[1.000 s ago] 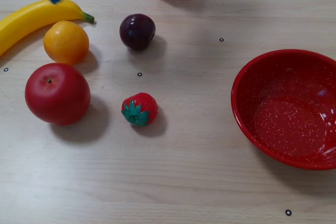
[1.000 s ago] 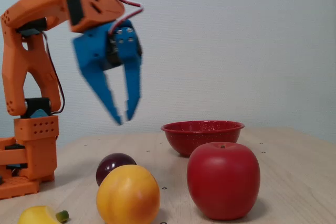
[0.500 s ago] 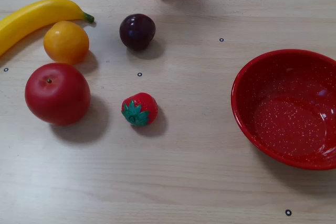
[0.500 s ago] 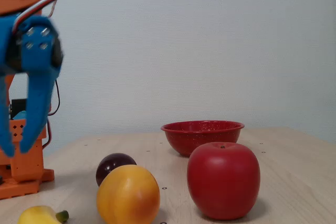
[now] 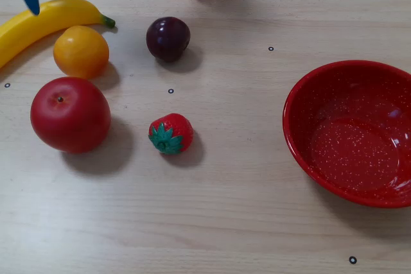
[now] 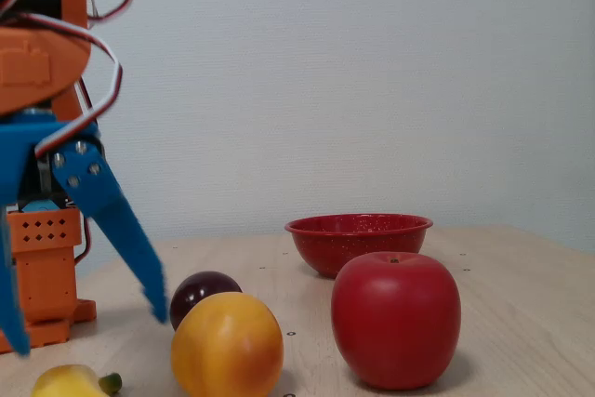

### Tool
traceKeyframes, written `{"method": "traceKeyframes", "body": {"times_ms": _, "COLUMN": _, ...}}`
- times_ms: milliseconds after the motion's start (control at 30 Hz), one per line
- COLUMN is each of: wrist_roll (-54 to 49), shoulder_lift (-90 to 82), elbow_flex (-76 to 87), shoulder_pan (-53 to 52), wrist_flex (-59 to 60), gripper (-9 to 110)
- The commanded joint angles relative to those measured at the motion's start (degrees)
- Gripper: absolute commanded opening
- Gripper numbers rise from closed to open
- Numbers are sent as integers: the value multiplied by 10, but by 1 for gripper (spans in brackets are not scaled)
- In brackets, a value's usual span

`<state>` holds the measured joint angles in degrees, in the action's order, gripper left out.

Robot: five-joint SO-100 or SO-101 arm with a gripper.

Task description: Put the banana in the red bowl.

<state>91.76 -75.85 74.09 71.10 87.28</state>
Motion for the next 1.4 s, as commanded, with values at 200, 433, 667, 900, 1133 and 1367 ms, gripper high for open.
{"method": "traceKeyframes", "body": {"times_ms": 200, "wrist_roll": 36, "shoulder_lift": 25, "elbow_flex": -7, "shoulder_pan": 22, "wrist_flex": -105, "gripper": 50}}
{"method": "traceKeyframes", "body": {"times_ms": 433, "wrist_roll": 37, "shoulder_lift": 68, "elbow_flex": -18, "shoulder_pan": 11, "wrist_flex": -129, "gripper": 49}}
{"method": "traceKeyframes", "body": {"times_ms": 667, "wrist_roll": 51, "shoulder_lift": 83, "elbow_flex": 4, "shoulder_pan": 9, "wrist_flex": -167, "gripper": 47}}
{"method": "traceKeyframes", "body": {"times_ms": 900, "wrist_roll": 51, "shoulder_lift": 91, "elbow_flex": 36, "shoulder_pan": 0, "wrist_flex": -214, "gripper": 36}}
{"method": "traceKeyframes", "body": {"times_ms": 1133, "wrist_roll": 24, "shoulder_lift": 89, "elbow_flex": 46, "shoulder_pan": -3, "wrist_flex": -228, "gripper": 0}}
{"method": "traceKeyframes", "body": {"times_ms": 1367, "wrist_roll": -8, "shoulder_lift": 42, "elbow_flex": -121, "shoulder_pan": -2, "wrist_flex": 39, "gripper": 0}}
